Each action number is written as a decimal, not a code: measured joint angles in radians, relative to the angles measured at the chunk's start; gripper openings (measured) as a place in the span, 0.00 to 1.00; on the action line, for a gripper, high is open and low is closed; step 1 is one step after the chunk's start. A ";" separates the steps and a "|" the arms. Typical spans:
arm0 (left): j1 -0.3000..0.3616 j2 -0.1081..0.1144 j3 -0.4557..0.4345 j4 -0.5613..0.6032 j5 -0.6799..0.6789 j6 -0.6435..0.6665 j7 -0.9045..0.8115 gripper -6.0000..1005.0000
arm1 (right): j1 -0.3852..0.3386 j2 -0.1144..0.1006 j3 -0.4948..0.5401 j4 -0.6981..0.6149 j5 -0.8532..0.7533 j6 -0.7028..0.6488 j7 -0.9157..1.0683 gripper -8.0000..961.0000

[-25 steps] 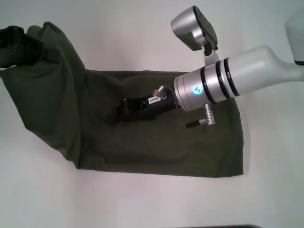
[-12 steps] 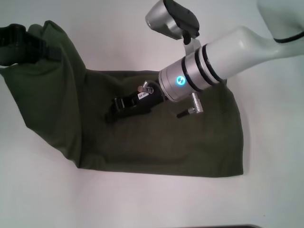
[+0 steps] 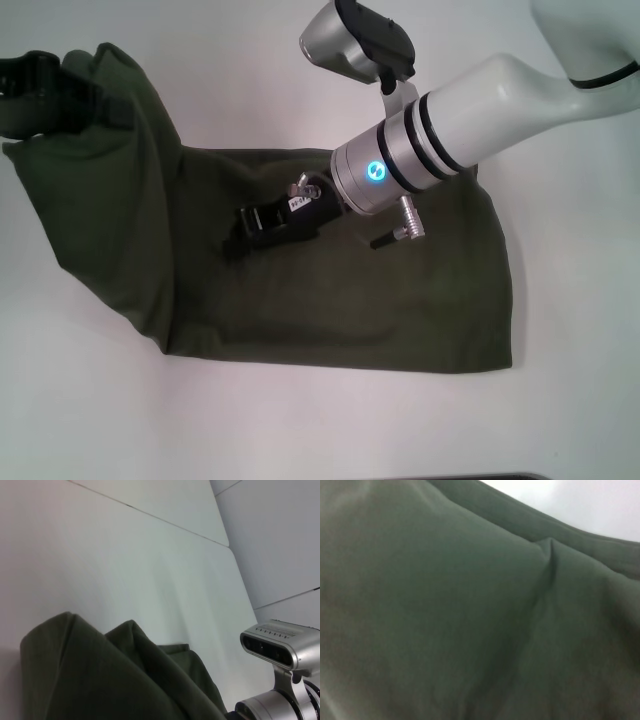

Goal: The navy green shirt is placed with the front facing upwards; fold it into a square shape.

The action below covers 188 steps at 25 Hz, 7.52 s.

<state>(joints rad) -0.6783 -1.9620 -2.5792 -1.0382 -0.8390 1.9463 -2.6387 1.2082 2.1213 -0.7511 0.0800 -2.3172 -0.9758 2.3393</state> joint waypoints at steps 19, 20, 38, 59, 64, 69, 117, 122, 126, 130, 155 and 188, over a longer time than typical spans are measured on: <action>-0.026 -0.019 0.007 -0.005 -0.021 0.003 0.007 0.06 | 0.002 0.000 0.001 0.002 -0.045 0.050 0.046 0.03; -0.026 -0.020 0.007 -0.005 -0.021 0.004 0.008 0.06 | 0.000 -0.002 0.004 0.001 -0.046 0.042 0.046 0.03; -0.035 -0.028 0.007 -0.002 -0.033 0.029 -0.008 0.06 | -0.466 -0.044 0.011 -0.680 0.039 -0.508 0.059 0.03; -0.101 -0.183 0.142 -0.045 -0.125 -0.006 -0.054 0.06 | -0.662 -0.186 0.024 -0.752 0.034 -0.614 0.065 0.03; -0.083 -0.198 0.322 -0.143 -0.117 -0.095 -0.129 0.06 | -0.662 -0.187 0.020 -0.753 0.033 -0.610 0.064 0.03; -0.132 -0.199 0.435 -0.186 -0.116 -0.116 -0.207 0.06 | -0.662 -0.190 0.022 -0.753 0.033 -0.608 0.063 0.03; -0.396 -0.204 0.802 0.179 -0.196 -0.496 -0.239 0.06 | -0.644 -0.185 0.019 -0.743 0.032 -0.597 0.076 0.03; -0.395 -0.204 0.801 0.184 -0.199 -0.505 -0.239 0.06 | -0.644 -0.184 0.017 -0.743 0.032 -0.597 0.076 0.03; -0.396 -0.204 0.789 0.188 -0.200 -0.517 -0.239 0.06 | -0.644 -0.184 0.016 -0.743 0.032 -0.596 0.077 0.03; -0.395 -0.205 0.787 0.189 -0.201 -0.525 -0.239 0.06 | -0.645 -0.184 0.016 -0.743 0.032 -0.596 0.077 0.03; -0.277 -0.167 0.556 0.196 -0.302 -0.438 -0.066 0.59 | -0.653 -0.247 0.027 -0.757 -0.020 -0.620 0.135 0.03; 0.022 -0.182 0.412 0.188 -0.059 -0.367 -0.084 0.86 | -0.622 -0.267 0.165 -0.975 -0.073 -0.794 0.229 0.16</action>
<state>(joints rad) -0.6568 -2.1436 -2.1675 -0.8501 -0.8980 1.5794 -2.7225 0.5862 1.8546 -0.5859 -0.8953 -2.3899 -1.7696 2.5683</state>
